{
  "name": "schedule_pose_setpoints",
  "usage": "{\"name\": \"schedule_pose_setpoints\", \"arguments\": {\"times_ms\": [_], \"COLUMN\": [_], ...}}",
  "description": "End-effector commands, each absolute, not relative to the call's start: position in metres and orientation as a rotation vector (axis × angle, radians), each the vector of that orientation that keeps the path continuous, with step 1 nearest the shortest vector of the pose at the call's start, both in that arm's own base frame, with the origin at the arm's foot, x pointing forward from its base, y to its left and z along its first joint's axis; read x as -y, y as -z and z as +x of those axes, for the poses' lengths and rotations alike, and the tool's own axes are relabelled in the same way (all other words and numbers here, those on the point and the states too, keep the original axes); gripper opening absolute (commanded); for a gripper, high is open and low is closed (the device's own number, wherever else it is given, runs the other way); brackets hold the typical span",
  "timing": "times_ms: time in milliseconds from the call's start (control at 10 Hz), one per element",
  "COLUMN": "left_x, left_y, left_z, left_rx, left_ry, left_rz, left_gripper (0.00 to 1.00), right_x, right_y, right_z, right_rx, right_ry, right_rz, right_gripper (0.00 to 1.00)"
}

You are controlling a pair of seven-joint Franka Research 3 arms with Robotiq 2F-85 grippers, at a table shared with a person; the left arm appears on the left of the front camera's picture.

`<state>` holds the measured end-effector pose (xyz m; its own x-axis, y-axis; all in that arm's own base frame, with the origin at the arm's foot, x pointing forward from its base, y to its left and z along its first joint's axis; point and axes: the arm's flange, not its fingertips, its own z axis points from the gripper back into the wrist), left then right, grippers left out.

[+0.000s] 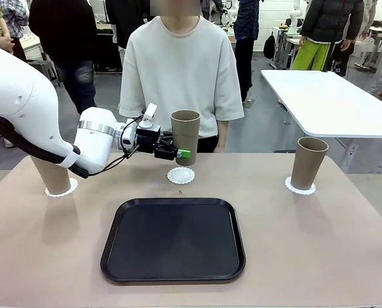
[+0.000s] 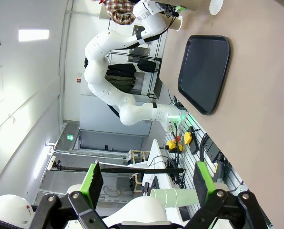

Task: Place coasters on the table and set cups on them.
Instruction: Take one Reusable plastic cup from the Flat Tray and place it on a coaster set by the human.

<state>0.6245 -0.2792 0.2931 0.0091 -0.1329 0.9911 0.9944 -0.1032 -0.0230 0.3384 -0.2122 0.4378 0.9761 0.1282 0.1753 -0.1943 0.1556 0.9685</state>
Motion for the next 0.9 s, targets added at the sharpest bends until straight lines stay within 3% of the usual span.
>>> {"name": "schedule_pose_setpoints", "arguments": {"times_ms": [0, 400, 800], "left_x": [0.277, 0.279, 0.269], "left_y": [-0.313, -0.293, -0.276], "left_z": [0.618, 0.624, 0.637], "left_rx": [1.010, 1.047, 1.070], "left_ry": [1.405, 1.333, 1.434], "left_rz": [-1.148, -1.193, -1.270], "left_gripper": [0.81, 0.81, 0.81], "right_x": [0.212, 0.212, 0.212], "right_y": [-0.439, -0.439, -0.439], "right_z": [0.337, 0.337, 0.337], "right_rx": [0.054, 0.054, 0.054], "right_ry": [-0.232, -0.232, -0.232], "right_rz": [1.401, 1.401, 1.401], "right_gripper": [1.00, 1.00, 1.00]}}
